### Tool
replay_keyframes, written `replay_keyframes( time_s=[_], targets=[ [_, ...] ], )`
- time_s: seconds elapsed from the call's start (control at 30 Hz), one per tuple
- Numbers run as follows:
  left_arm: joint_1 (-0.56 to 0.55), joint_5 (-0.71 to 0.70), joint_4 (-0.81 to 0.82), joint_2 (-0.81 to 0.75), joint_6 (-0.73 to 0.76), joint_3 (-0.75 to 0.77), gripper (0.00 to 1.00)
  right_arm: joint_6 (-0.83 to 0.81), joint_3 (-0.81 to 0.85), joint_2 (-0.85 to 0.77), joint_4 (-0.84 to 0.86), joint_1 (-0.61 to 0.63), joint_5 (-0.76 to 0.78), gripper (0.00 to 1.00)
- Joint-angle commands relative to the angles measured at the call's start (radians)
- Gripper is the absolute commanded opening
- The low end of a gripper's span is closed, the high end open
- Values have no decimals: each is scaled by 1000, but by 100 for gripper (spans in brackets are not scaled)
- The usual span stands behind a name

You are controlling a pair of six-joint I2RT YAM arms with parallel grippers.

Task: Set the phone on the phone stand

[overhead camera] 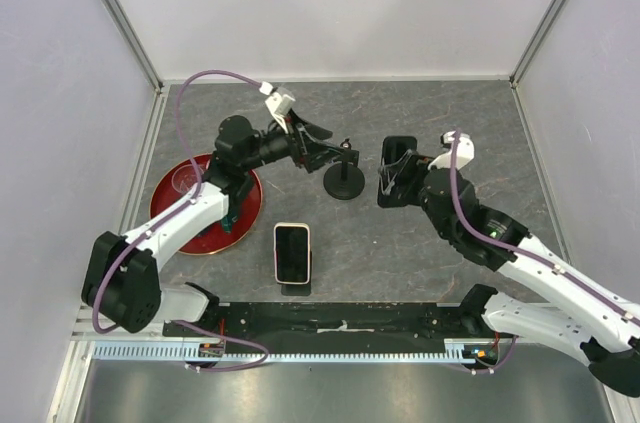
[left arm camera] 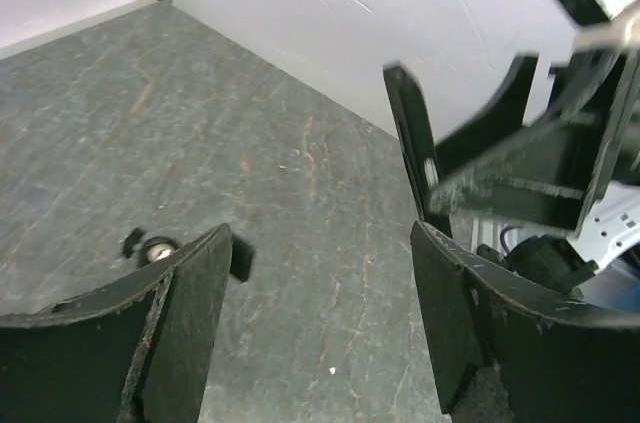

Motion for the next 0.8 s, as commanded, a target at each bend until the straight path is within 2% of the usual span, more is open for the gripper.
replay_keyframes(
  time_s=[0.0,0.23,0.57,0.67,0.77],
  targets=[
    [-116,-104,-12,3,143,64,79,16,133,-33,72,-3,145,0],
    [-196,-75,3,80,175,118,83,30,201,-24,127,-6,200,0],
    [-250,1,51,104,162,143,86,-17,222,11,175,-26,168,0],
    [-262,35,52,113,168,150,87,-34,211,31,193,-32,125,0],
    [-262,22,43,94,178,144,87,-186,251,101,195,-35,-11,0]
  ],
)
